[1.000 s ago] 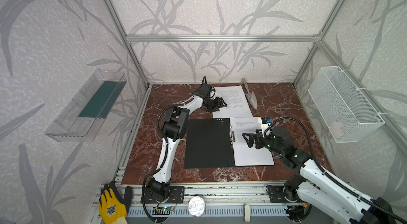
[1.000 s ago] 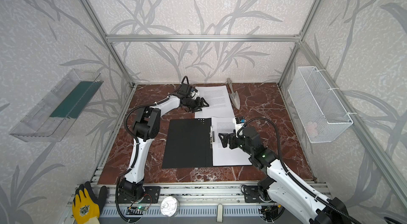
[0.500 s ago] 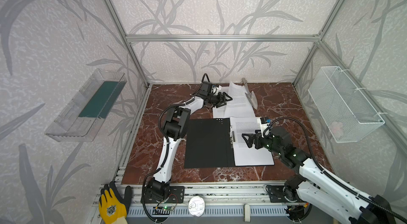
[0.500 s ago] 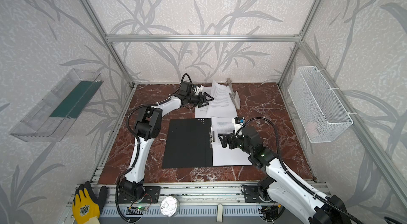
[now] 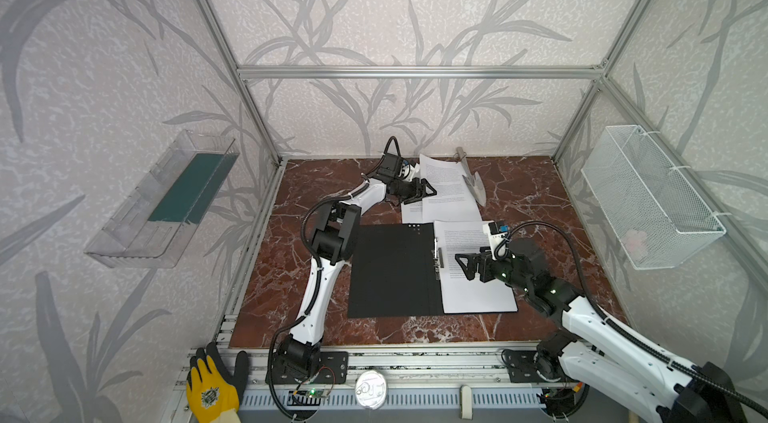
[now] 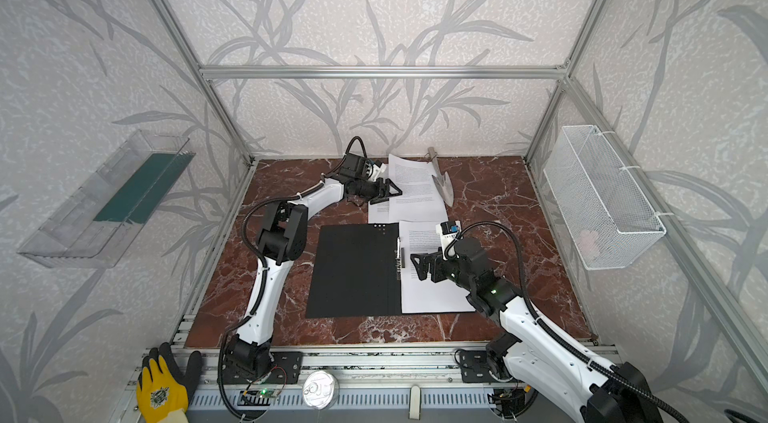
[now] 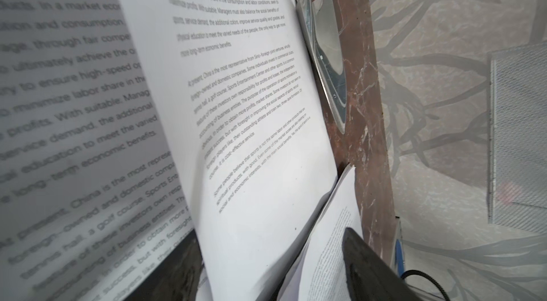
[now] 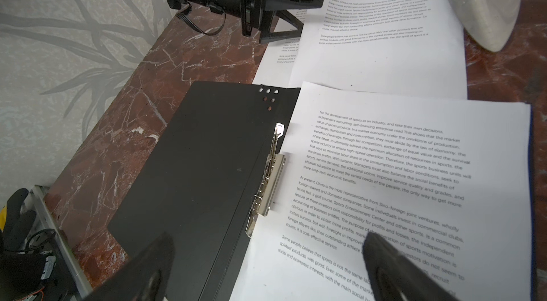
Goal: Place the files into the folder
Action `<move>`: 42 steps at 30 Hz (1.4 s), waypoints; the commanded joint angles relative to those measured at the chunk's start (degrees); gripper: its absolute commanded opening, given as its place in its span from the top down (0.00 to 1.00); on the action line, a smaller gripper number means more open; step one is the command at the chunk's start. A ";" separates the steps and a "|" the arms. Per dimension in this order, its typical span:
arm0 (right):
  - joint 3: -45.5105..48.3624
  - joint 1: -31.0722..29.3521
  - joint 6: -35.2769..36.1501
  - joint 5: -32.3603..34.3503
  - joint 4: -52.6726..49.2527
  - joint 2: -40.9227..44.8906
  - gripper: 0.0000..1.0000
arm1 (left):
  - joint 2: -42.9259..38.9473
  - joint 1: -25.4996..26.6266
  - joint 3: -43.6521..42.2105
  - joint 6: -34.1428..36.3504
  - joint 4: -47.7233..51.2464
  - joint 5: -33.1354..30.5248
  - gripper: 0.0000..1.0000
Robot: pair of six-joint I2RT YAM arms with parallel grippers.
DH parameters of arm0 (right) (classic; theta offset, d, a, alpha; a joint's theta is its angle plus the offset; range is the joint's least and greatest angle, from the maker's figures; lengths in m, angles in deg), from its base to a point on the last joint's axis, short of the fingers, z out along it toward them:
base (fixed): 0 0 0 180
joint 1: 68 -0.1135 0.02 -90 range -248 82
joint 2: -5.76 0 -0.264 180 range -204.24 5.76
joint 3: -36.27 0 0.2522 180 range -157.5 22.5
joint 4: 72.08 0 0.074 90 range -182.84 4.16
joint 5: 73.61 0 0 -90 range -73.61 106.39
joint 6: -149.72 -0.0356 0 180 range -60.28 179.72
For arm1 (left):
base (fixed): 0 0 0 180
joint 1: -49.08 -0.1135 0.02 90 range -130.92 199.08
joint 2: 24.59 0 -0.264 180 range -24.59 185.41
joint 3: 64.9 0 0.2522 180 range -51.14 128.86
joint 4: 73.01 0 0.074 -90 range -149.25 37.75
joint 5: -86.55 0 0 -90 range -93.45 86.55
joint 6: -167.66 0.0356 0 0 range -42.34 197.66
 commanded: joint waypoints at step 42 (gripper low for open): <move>-0.64 0.15 0.61 -1.08 1.32 0.12 0.01 | 0.39 0.08 1.26 -1.54 -2.34 -8.01 1.00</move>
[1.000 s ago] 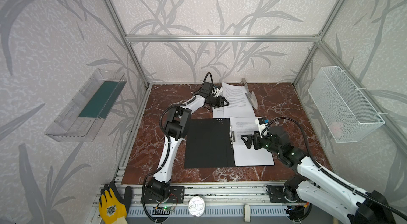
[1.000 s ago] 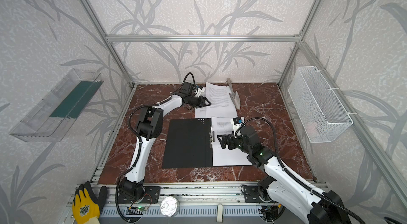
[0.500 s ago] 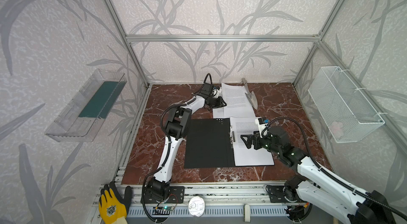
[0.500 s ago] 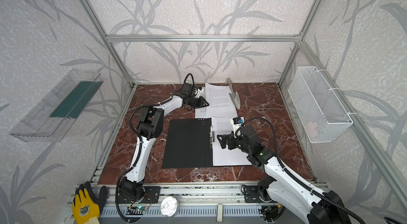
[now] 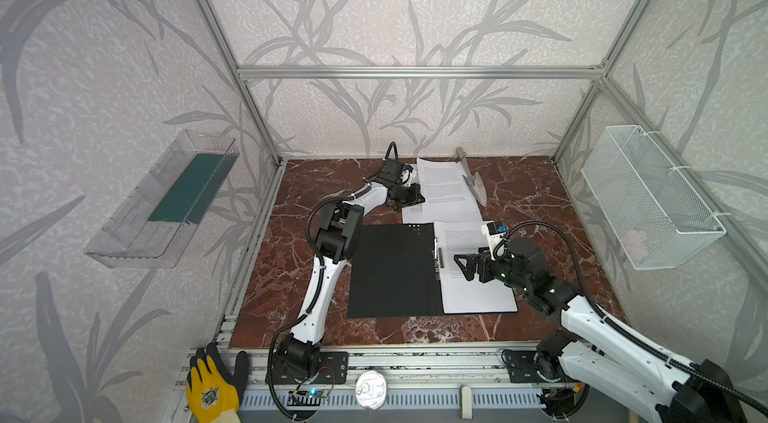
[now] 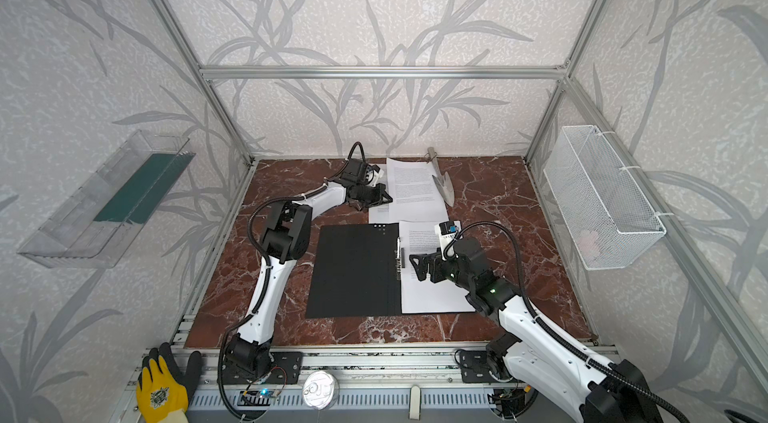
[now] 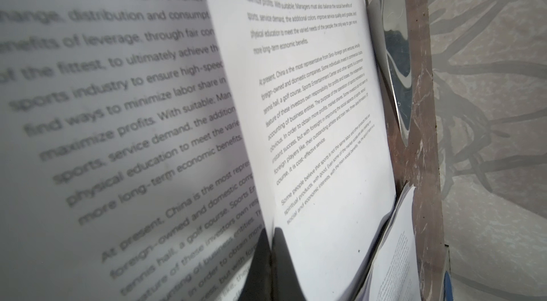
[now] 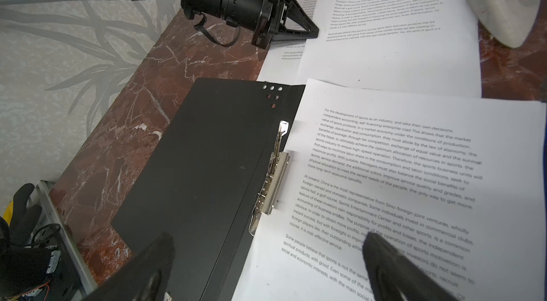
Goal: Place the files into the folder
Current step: 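Carry the pinched sheet over the folder with the left gripper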
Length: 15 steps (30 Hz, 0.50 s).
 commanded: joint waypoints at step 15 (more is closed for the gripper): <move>-0.65 0.15 1.62 5.14 -2.36 4.80 0.01 | -22.25 -0.25 -3.18 5.07 4.96 -11.21 1.00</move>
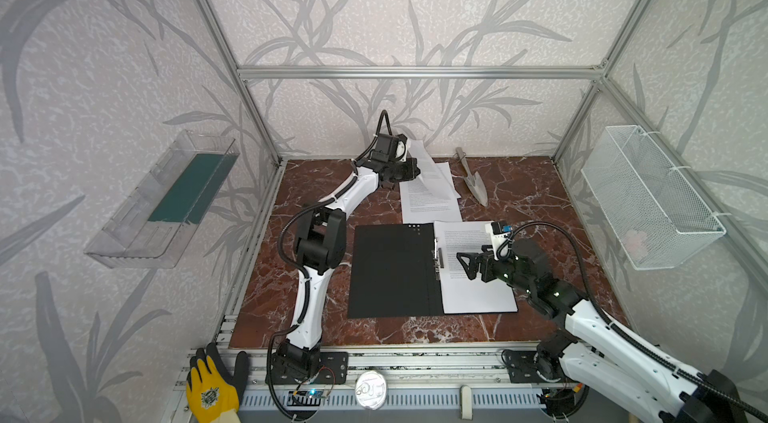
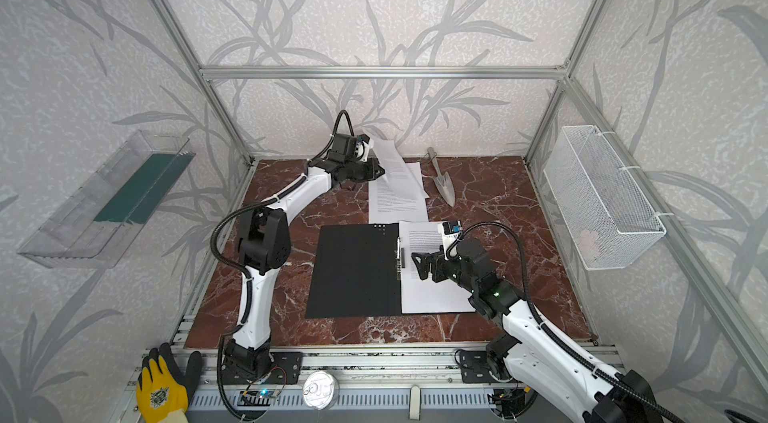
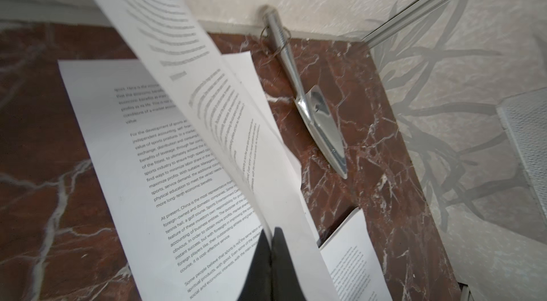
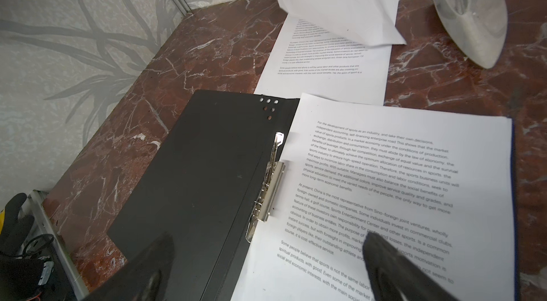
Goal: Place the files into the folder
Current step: 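Carry the pinched sheet over the folder with the left gripper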
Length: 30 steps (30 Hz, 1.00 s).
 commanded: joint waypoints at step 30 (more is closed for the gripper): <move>-2.88 20.28 -15.48 -21.26 2.93 8.82 0.01 | -54.93 17.82 -56.65 -14.35 -11.04 -9.14 1.00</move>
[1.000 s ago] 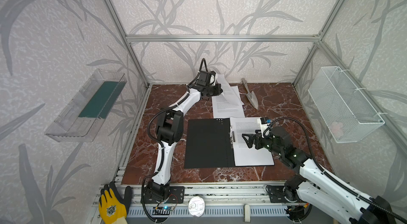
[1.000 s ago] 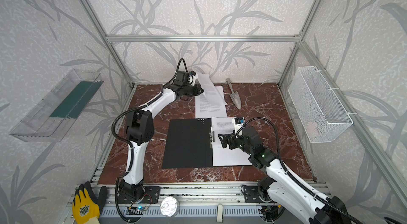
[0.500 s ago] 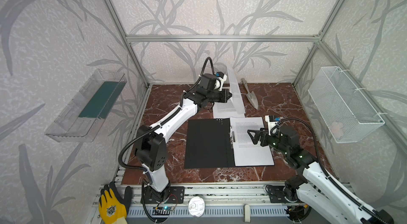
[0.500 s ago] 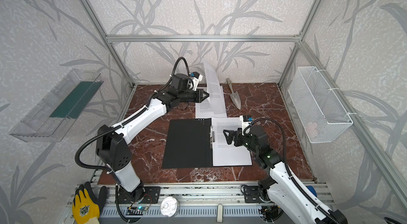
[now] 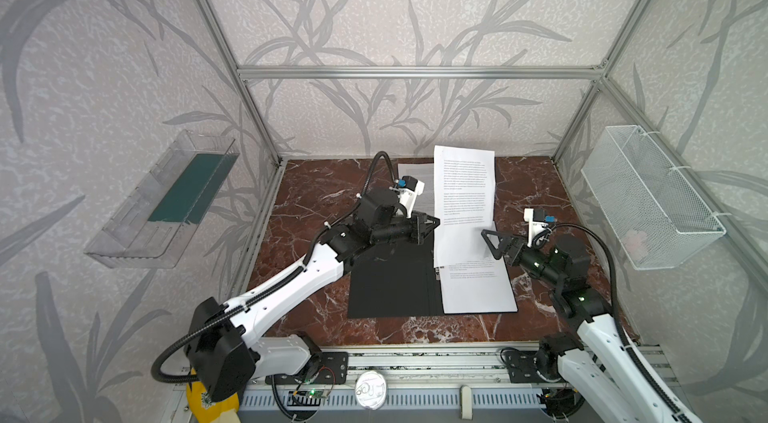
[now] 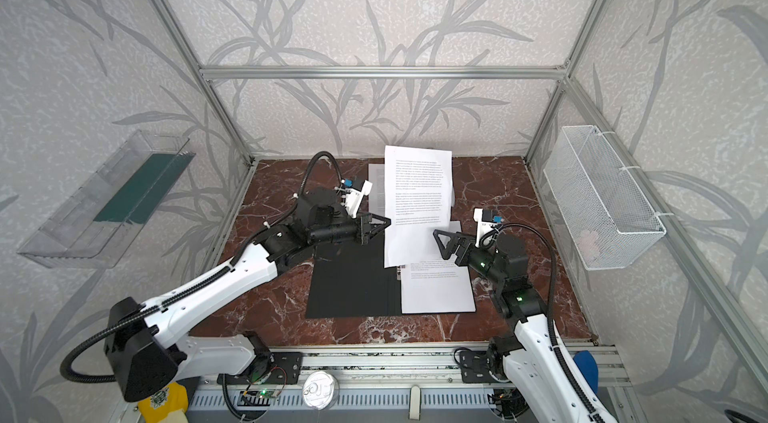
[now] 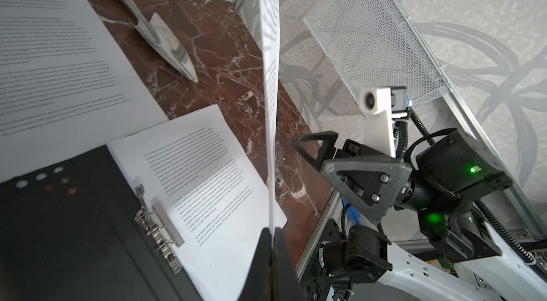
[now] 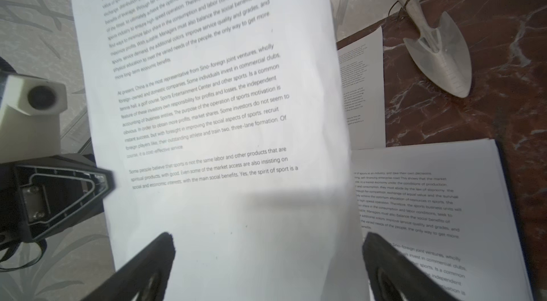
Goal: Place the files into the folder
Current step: 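Carry the pinched sheet over the folder with the left gripper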
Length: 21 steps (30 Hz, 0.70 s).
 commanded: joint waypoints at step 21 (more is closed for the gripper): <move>-3.50 -11.61 6.55 2.75 -1.82 -21.36 0.00 | 16.19 -12.58 -16.36 -0.34 -0.13 -0.38 1.00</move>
